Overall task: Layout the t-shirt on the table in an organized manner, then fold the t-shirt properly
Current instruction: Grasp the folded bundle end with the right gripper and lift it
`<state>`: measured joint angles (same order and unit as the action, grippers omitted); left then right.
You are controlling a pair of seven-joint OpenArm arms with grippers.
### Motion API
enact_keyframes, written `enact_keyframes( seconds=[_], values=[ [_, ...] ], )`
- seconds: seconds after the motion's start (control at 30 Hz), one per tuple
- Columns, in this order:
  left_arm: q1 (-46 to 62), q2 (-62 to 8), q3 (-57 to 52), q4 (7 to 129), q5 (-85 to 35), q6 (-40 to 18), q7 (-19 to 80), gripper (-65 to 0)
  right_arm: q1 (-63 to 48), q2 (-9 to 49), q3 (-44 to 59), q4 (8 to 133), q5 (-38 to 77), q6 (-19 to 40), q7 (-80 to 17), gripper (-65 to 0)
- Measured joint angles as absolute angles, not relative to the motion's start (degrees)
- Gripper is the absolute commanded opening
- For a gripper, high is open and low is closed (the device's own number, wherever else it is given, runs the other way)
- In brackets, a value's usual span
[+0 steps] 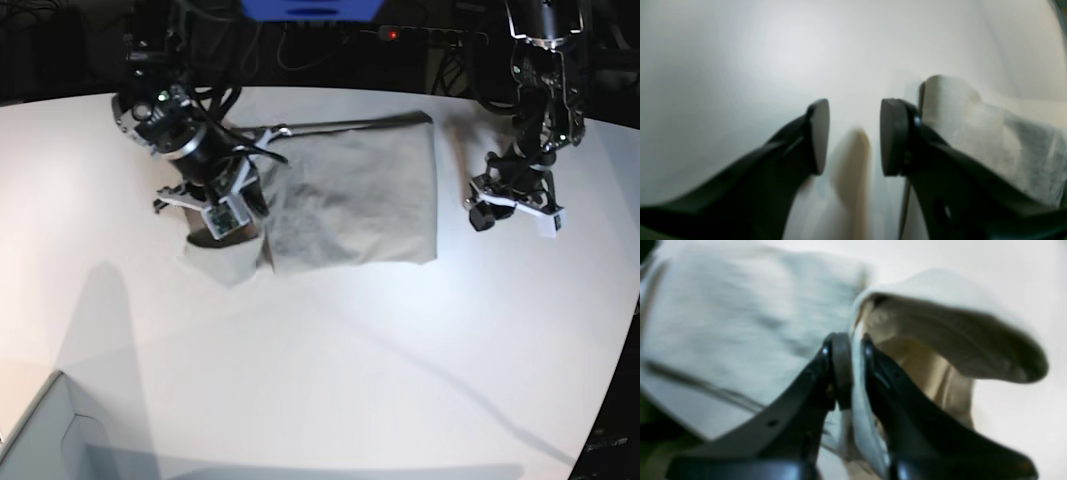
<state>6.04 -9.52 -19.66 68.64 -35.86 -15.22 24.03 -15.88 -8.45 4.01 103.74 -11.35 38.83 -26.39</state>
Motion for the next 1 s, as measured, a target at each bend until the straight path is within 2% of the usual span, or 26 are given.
enact_keyframes(
  seconds=[0.37,0.6,0.9,1.0],
  values=[
    [6.3,-10.0,-19.6,68.6,-35.8,-15.2,24.0,-40.5,-9.1,-8.1,-14.0,99.3,-11.1,37.1,-26.0,-65.0],
    [7.2,-10.8,-19.5,68.6,-35.8,-15.2,24.3,-40.3,-3.7,-7.7,-18.7,87.4,-11.6,32.8,-26.2,-65.0],
    [6.5,-11.1,-19.6,67.8,-33.7,-15.2,24.0,-40.8,-2.3,-7.4,-24.8,86.7,-11.8,31.8,-26.0,-65.0],
    [6.0,-10.3,-19.6,67.8,-32.2,-15.2,24.0,-41.3,-2.6,-7.5,-26.7,86.7,-16.7,31.8,-25.8,-65.0]
  ],
)
